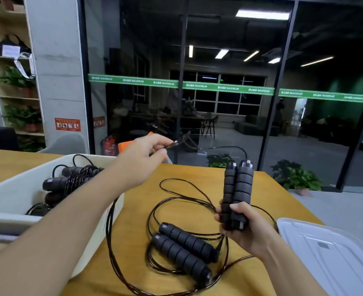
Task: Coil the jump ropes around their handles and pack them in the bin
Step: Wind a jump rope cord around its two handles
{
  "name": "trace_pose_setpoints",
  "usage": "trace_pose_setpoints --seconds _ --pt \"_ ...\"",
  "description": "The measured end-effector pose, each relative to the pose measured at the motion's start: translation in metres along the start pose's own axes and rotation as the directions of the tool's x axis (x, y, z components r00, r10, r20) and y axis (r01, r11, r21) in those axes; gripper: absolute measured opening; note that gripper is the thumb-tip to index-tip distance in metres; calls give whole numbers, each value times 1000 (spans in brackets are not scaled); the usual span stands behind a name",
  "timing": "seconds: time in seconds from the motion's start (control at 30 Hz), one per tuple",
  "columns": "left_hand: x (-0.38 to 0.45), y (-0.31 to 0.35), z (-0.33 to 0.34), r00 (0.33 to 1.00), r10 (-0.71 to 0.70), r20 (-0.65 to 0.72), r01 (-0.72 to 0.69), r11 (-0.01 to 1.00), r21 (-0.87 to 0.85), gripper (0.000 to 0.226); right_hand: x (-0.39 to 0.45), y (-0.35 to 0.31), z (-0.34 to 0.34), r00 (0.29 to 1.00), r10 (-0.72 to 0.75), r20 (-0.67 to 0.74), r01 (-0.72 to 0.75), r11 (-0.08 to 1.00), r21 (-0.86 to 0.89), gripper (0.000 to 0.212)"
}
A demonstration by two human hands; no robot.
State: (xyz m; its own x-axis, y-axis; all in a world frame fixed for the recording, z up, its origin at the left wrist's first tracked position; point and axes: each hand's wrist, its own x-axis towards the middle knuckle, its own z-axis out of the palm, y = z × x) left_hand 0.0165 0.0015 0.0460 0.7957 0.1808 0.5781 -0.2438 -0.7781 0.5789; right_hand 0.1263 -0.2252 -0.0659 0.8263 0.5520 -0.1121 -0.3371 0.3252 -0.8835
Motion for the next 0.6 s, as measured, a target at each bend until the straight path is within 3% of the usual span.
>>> trace_pose_setpoints --seconds 0.07,0.17,0.33,0.4,0.5,0.57,0.6 --pt "-14 1 20 989 20 147 -19 1000 -7 25 -4 0 10 987 -21 162 20 1000 5 79" --pt "-30 -3 55 924 34 380 -45 999 22 26 -7 3 19 947 -71 313 43 995 95 64" --pt "-44 -13 81 863 -33 503 20 999 32 28 -2 -1 10 924 -176 340 35 924 382 55" --pt "-44 -21 78 847 -116 518 17 982 190 30 -1 -11 -1 935 -207 287 64 896 439 59" --pt "-39 -38 66 846 -336 415 49 822 567 15 -2 -25 -20 974 -174 142 134 958 254 58" --pt "-37 -46 57 755 -499 426 69 706 705 12 -2 -29 -31 985 -175 -9 174 983 -49 33" --pt "-36 -46 53 661 -564 496 85 712 697 15 -2 -29 -35 977 -196 -80 177 963 -204 22"
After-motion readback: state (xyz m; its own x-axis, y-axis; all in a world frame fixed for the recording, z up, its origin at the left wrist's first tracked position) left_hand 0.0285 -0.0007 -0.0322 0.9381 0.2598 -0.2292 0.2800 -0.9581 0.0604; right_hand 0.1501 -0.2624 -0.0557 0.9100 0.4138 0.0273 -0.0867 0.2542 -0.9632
